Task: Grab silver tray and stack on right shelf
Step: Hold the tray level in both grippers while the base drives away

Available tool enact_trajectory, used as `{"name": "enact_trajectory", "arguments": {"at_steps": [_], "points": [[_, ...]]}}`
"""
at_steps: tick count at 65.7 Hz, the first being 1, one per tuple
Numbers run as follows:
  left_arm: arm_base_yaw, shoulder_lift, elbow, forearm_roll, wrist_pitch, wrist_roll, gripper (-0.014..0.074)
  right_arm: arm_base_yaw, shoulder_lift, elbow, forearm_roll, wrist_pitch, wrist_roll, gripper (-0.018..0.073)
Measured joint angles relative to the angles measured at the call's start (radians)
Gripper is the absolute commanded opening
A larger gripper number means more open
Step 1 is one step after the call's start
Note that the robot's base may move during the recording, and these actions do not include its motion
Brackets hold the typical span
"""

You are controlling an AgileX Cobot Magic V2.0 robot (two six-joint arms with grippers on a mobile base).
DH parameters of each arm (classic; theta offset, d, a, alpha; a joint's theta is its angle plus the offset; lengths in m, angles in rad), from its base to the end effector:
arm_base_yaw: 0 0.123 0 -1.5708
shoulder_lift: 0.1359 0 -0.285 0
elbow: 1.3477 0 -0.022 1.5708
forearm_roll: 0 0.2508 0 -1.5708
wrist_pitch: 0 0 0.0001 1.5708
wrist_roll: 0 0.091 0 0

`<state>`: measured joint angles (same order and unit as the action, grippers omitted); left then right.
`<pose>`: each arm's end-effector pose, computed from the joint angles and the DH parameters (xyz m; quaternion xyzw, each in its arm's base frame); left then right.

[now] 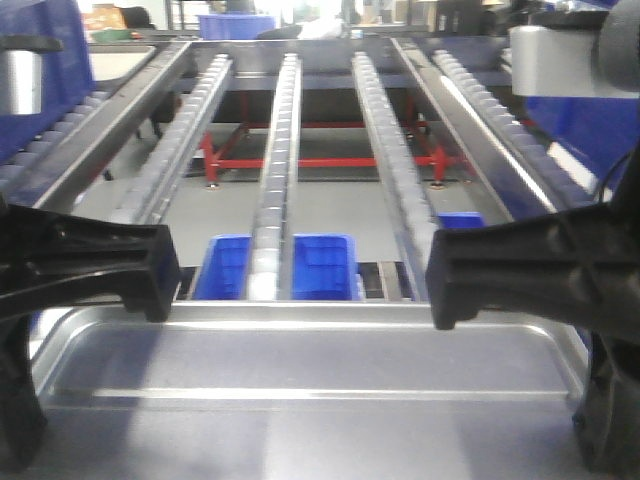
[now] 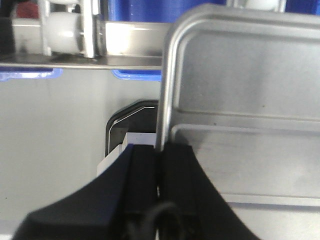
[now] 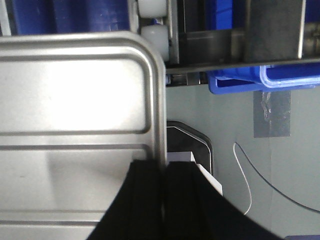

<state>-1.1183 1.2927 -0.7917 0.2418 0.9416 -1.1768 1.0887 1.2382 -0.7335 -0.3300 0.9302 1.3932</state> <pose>0.1113 -0.1886 0.2375 0.0312 0.9883 -0.0543 0.1392 0.1156 0.1699 0.2358 0.0667 0.9815 0.0580 0.1697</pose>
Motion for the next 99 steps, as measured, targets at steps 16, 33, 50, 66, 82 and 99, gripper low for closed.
{"name": "enact_trajectory", "arguments": {"at_steps": [16, 33, 50, 66, 82, 99], "points": [[0.000, 0.000, 0.000, 0.000, 0.002, 0.000, -0.0100, 0.000, 0.000, 0.000, 0.000, 0.000, 0.000, 0.0070], [0.000, 0.000, 0.000, 0.000, 0.000, 0.000, -0.0100, 0.000, 0.000, 0.000, 0.000, 0.000, 0.000, 0.0070], [0.000, 0.000, 0.000, 0.000, 0.000, 0.000, -0.0100, 0.000, 0.000, 0.000, 0.000, 0.002, 0.000, 0.0070], [0.000, 0.000, 0.000, 0.000, 0.000, 0.000, -0.0100, 0.000, 0.000, 0.000, 0.000, 0.002, 0.000, 0.0070], [0.000, 0.000, 0.000, 0.000, -0.002, 0.000, -0.0100, 0.000, 0.000, 0.000, 0.000, 0.002, 0.000, 0.0070], [0.000, 0.000, 0.000, 0.000, -0.002, 0.000, -0.0100, 0.000, 0.000, 0.000, 0.000, 0.002, 0.000, 0.0070]]}}
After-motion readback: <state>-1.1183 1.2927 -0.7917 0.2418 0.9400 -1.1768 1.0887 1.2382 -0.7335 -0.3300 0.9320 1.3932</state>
